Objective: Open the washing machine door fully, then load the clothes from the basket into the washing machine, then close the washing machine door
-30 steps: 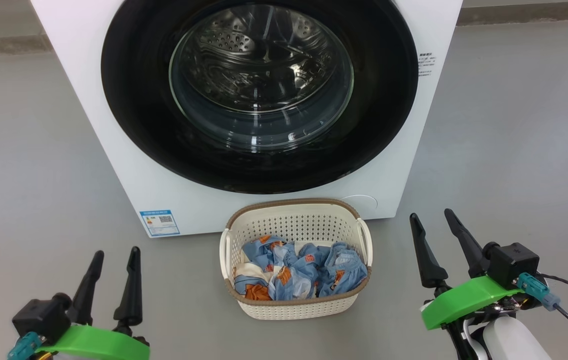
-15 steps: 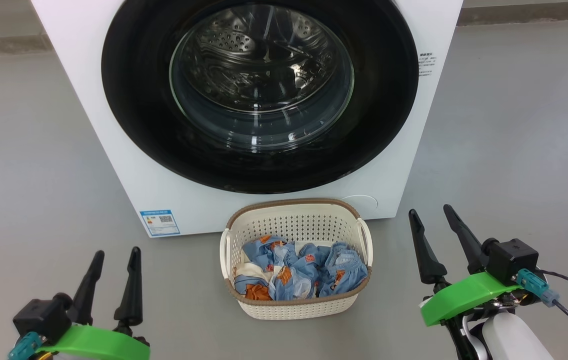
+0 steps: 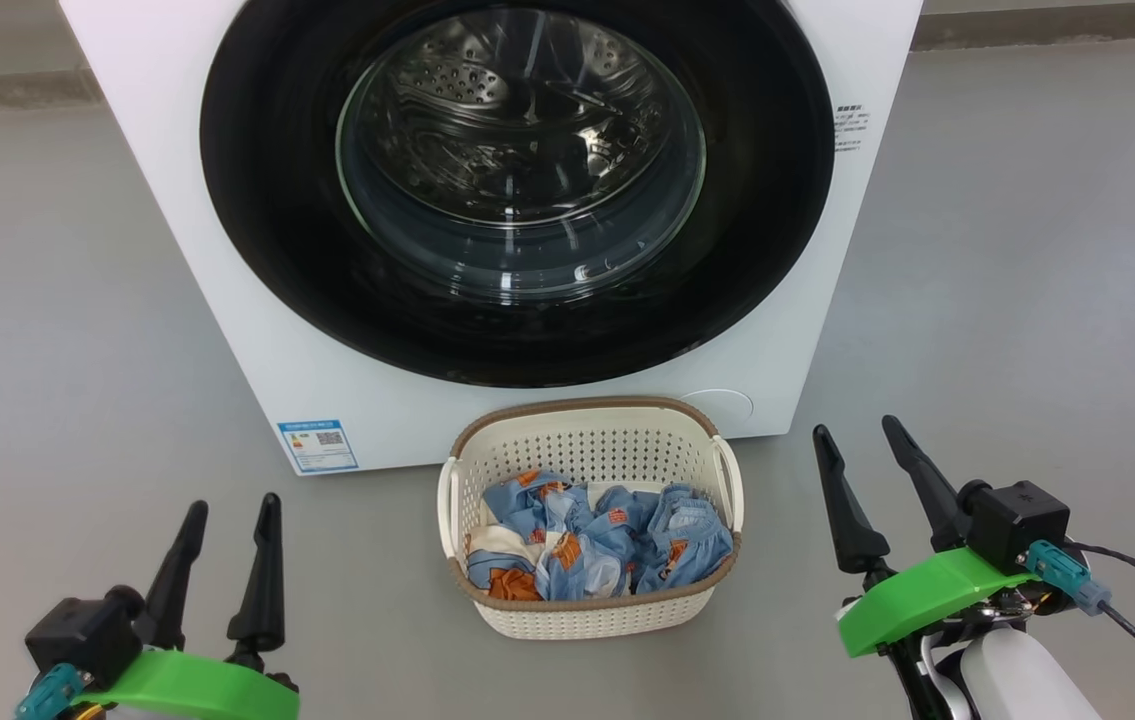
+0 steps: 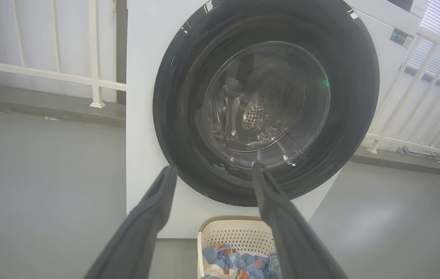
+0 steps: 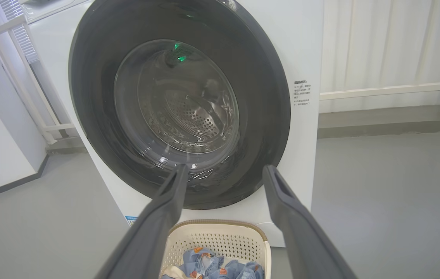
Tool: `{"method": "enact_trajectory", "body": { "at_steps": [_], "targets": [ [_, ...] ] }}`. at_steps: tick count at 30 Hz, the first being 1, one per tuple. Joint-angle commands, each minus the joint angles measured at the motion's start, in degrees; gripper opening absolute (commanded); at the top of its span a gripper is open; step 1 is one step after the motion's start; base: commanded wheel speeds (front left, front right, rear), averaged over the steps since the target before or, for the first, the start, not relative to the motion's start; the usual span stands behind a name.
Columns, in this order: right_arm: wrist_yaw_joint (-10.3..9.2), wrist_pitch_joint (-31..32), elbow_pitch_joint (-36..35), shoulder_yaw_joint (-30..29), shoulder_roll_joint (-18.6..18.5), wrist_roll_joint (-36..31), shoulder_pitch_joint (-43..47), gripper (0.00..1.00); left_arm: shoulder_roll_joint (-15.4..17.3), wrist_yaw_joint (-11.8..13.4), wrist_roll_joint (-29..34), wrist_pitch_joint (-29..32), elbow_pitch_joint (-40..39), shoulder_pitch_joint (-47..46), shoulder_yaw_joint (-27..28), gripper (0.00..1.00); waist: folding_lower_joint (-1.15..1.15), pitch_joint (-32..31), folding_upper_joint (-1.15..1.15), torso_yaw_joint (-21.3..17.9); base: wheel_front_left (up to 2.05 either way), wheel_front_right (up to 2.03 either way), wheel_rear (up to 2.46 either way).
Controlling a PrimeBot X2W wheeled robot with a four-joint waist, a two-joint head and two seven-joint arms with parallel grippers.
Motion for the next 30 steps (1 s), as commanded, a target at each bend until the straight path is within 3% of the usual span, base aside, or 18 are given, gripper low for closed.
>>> {"method": "enact_trajectory", "body": {
  "at_steps": [1, 30],
  "targets": [
    [0.33, -0.71, -1.15, 1.60, -0.34, -0.27, -2.14, 1.00, 1.47, -0.20, -0.55, -0.78, -1.47, -2.72, 1.80, 1.00, 0.00, 0.00, 0.00, -0.02, 0.00, 0.00, 0.00],
    [0.33, -0.71, -1.14, 1.59, -0.34, -0.16, -2.59, 1.00, 1.78, -0.20, 0.01, -0.78, -1.33, -2.67, 2.24, 1.00, 0.00, 0.00, 0.00, -0.42, 0.08, 0.08, -0.15]
  ]
}}
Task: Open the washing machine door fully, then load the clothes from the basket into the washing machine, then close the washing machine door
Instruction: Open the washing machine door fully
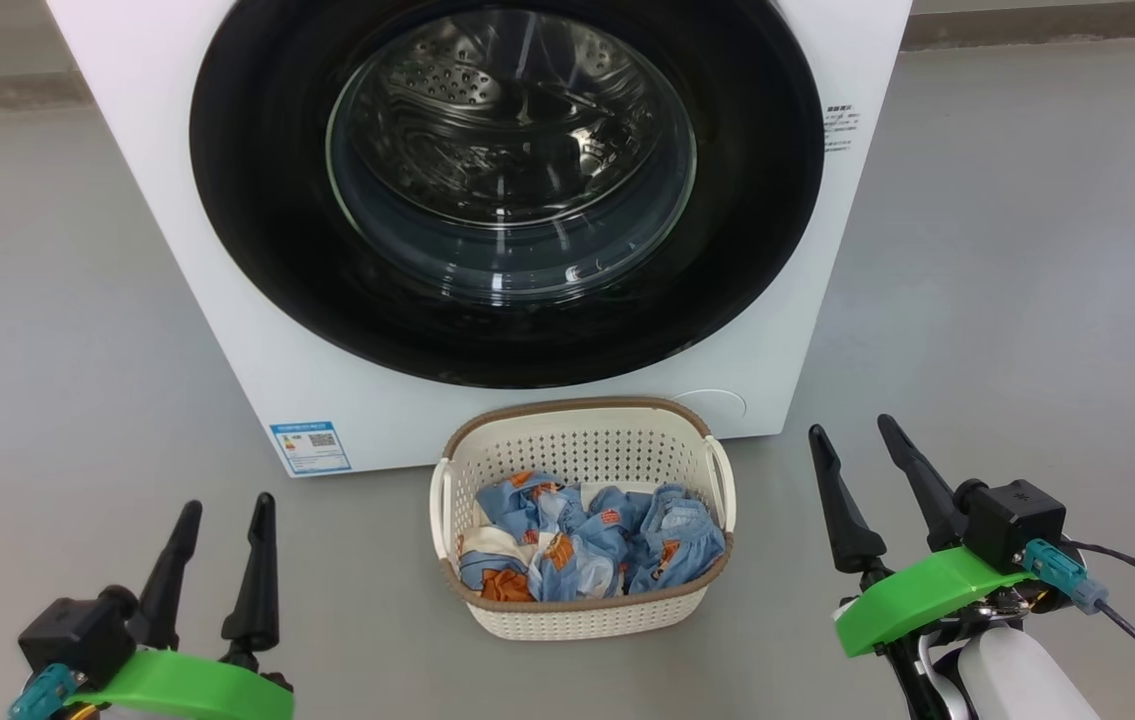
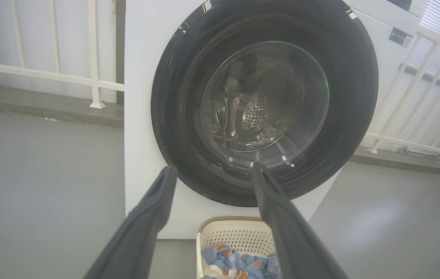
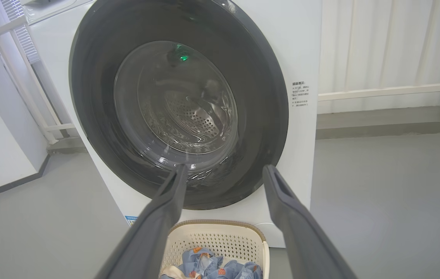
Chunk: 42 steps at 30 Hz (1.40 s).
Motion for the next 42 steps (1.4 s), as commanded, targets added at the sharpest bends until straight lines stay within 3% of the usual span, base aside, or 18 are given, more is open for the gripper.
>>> {"method": "enact_trajectory", "body": {
  "at_steps": [1, 24, 42],
  "targets": [
    [0.33, -0.71, -1.19, 1.22, -0.36, -0.14, -2.44, 1.00, 1.41, -0.20, 0.17, -0.78, -1.34, -2.64, 2.13, 1.00, 0.00, -0.01, 0.00, -0.03, 0.61, 0.61, -1.23],
    [0.33, -0.71, -0.95, 1.27, -0.36, 0.14, -2.61, 1.00, 1.24, -0.20, -0.94, -0.78, -2.48, -2.18, 2.27, 1.00, 0.00, -0.17, 0.00, -0.15, 1.03, 1.03, -2.06],
    [0.33, -0.71, -0.53, 1.44, -0.36, -0.04, -2.55, 1.00, 0.96, -0.20, -0.56, -0.78, -1.99, -1.57, 2.36, 1.00, -0.01, -0.73, 0.00, -0.20, 0.13, 0.13, -0.26]
  ]
}}
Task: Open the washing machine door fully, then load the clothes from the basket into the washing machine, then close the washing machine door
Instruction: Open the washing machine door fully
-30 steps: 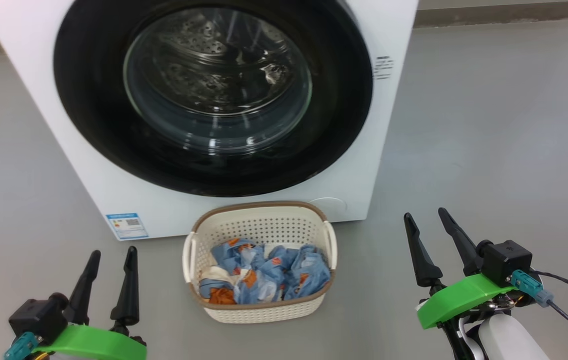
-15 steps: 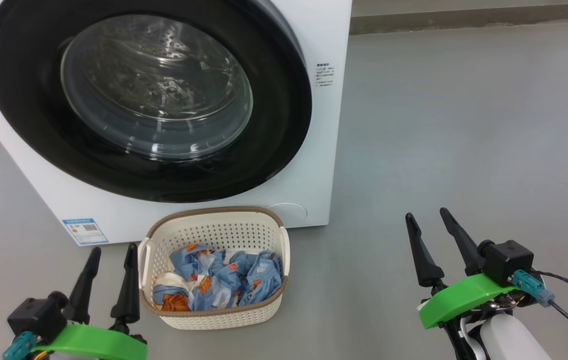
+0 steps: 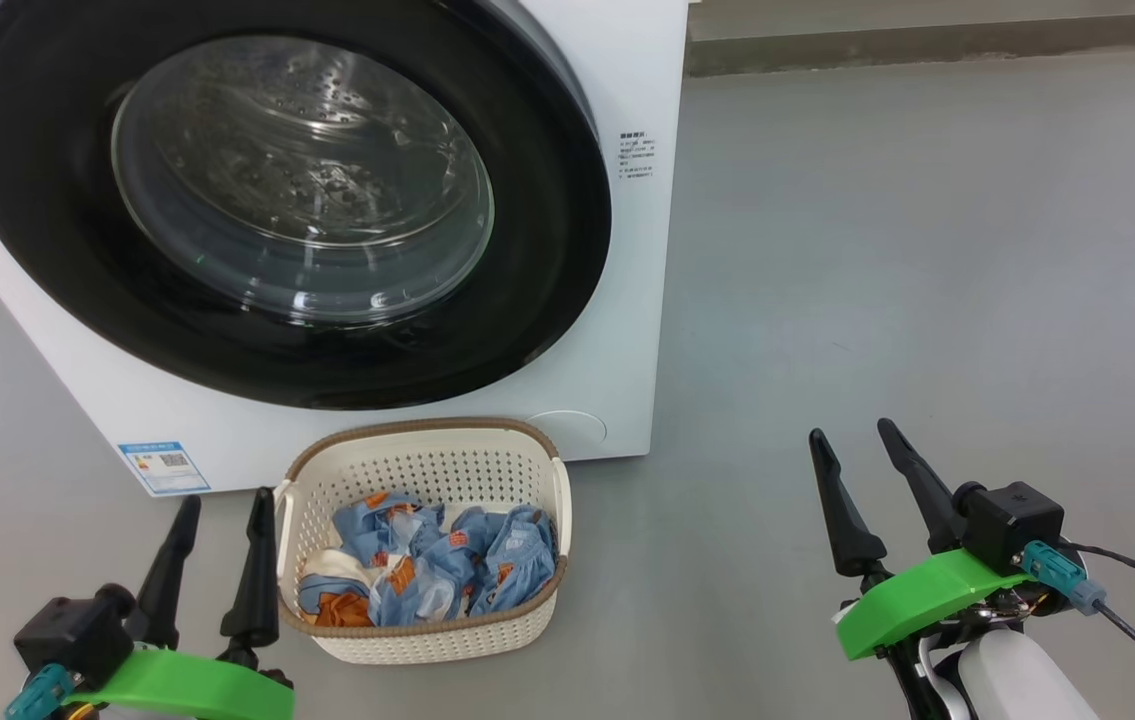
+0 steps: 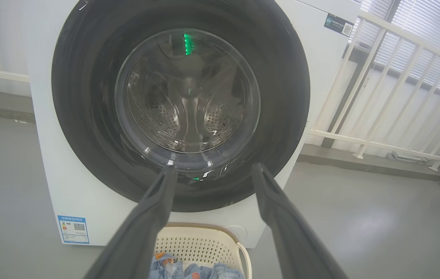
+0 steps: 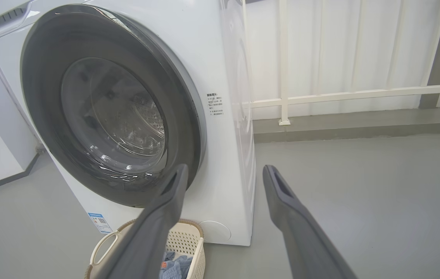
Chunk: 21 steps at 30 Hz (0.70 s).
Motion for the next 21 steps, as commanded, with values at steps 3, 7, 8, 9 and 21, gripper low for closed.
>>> {"method": "enact_trajectory", "body": {
  "at_steps": [3, 7, 8, 9, 21],
  "targets": [
    [0.33, -0.71, -1.07, 1.10, -0.05, -0.20, -2.47, 1.00, 0.99, -0.12, -0.10, -0.37, -1.09, -1.55, 2.23, 1.00, 0.00, -0.07, 0.00, 0.00, 0.00, 0.00, 0.00],
    [0.33, -0.71, -0.99, 1.09, -0.05, -0.21, -2.44, 1.00, 0.86, -0.12, 0.11, -0.37, -1.07, -1.48, 2.41, 1.00, 0.00, -0.11, 0.00, 0.01, 0.00, 0.00, 0.00],
    [0.33, -0.71, -0.97, 1.08, -0.05, -0.20, -2.43, 1.00, 0.83, -0.12, 0.16, -0.37, -1.06, -1.45, 2.47, 1.00, 0.00, -0.12, 0.00, 0.01, 0.00, 0.00, 0.00],
    [0.33, -0.71, -0.96, 1.07, -0.05, -0.19, -2.42, 1.00, 0.79, -0.12, 0.20, -0.37, -1.06, -1.43, 2.54, 1.00, 0.00, -0.12, 0.00, 0.01, 0.00, 0.00, 0.00],
    [0.33, -0.71, -0.89, 0.52, -0.05, 0.20, -2.32, 1.00, 0.41, -0.12, 0.75, -0.37, -1.14, -1.35, 3.74, 1.00, 0.00, 0.27, 0.00, 0.26, 0.00, 0.00, 0.00]
  ]
}}
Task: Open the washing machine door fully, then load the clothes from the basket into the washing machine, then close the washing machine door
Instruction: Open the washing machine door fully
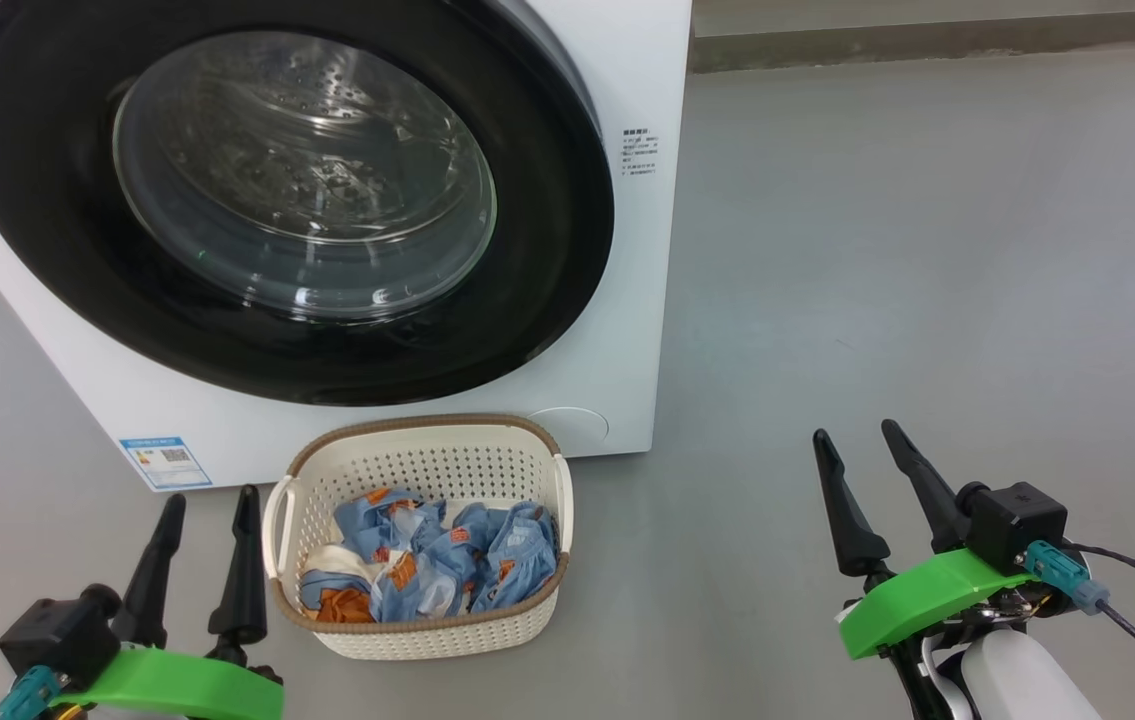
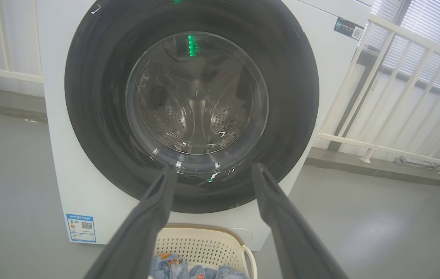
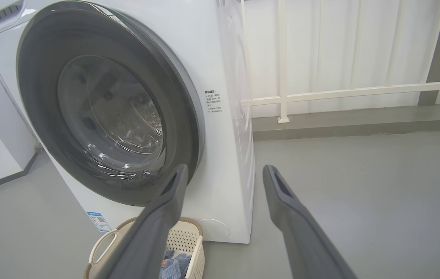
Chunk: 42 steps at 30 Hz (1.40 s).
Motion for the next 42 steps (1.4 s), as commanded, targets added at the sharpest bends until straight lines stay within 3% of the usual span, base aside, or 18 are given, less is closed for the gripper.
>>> {"method": "enact_trajectory", "body": {
  "at_steps": [1, 14, 30, 31, 32, 34, 35, 42],
  "targets": [
    [0.33, -0.71, -1.23, 0.80, -0.06, 0.19, -2.32, 1.00, 0.83, -0.13, 0.42, -0.37, -1.18, -1.38, 2.18, 1.00, 0.00, 0.06, 0.00, 0.05, 0.00, 0.00, 0.00],
    [0.33, -0.71, -1.09, -0.44, -0.06, 0.21, -2.93, 1.00, 0.64, -0.13, -0.17, -0.37, -1.14, -1.35, 3.07, 1.00, 0.00, 1.01, 0.00, 0.65, 0.00, 0.00, 0.00],
    [0.33, -0.71, -0.25, -3.55, -0.06, -0.51, -8.01, 1.00, 3.39, -0.13, -2.21, -0.37, -3.68, -2.23, 2.30, 1.00, 0.00, 5.44, 0.00, 2.72, 0.00, 0.00, 0.00],
    [0.33, -0.71, -0.11, -3.77, -0.06, -0.53, -8.50, 0.82, 3.58, -0.13, -2.39, -0.37, -3.90, -2.32, 2.18, 1.00, 0.00, 5.82, 0.00, 2.91, 0.00, 0.00, 0.00],
    [0.33, -0.71, 0.04, -4.01, -0.06, -0.56, -9.02, 0.55, 3.76, -0.13, -2.59, -0.37, -4.11, -2.42, 2.04, 1.00, 0.00, 6.20, 0.00, 3.12, 0.00, 0.00, 0.00],
    [0.33, -0.71, 0.23, -4.52, -0.06, -0.60, -10.05, 0.27, 4.16, -0.13, -2.99, -0.37, -4.52, -2.64, 1.72, 1.00, 0.00, 6.90, 0.00, 3.59, 0.00, 0.00, 0.00],
    [0.33, -0.71, 0.18, -4.75, -0.06, -0.51, -10.57, 0.03, 4.37, -0.13, -3.20, -0.37, -4.71, -2.73, 1.58, 1.00, 0.00, 7.24, 0.00, 3.81, 0.00, 0.00, 0.00],
    [0.33, -0.71, 0.12, -6.45, -0.06, 4.68, -14.46, 0.00, 5.62, -0.13, -4.94, -0.37, -5.97, -3.28, 0.71, 1.00, 0.00, 9.47, 0.00, 5.30, 0.00, 0.00, 0.00]
  ]
}}
